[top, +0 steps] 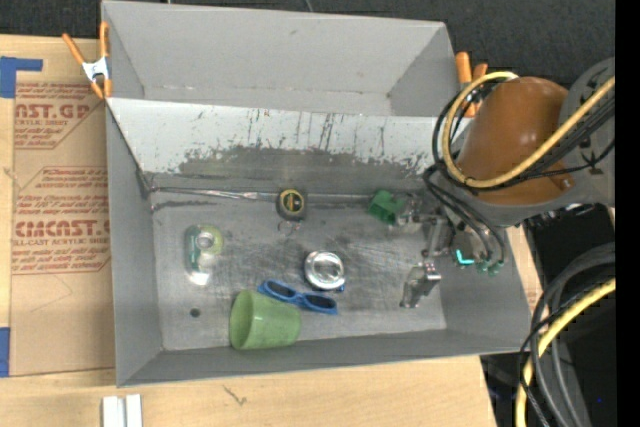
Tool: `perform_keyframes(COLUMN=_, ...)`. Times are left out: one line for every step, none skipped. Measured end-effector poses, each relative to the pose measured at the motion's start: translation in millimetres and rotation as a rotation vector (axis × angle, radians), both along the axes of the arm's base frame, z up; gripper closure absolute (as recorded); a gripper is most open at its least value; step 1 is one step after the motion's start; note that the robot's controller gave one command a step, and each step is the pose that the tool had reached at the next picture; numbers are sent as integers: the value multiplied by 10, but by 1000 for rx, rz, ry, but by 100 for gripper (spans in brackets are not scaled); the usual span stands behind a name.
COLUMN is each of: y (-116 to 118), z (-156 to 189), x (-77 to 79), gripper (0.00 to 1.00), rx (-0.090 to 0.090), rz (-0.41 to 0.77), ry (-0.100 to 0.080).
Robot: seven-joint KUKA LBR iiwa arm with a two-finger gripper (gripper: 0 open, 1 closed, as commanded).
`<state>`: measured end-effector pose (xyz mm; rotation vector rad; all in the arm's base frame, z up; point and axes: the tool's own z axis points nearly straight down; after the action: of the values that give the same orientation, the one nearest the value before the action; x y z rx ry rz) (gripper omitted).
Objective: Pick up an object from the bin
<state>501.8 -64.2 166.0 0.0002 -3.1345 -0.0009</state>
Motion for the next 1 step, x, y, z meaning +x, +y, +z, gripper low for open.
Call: perform_keyframes(y=266, z=-931, x=496, gripper=0, rx=-1, rz=207, ry=-12)
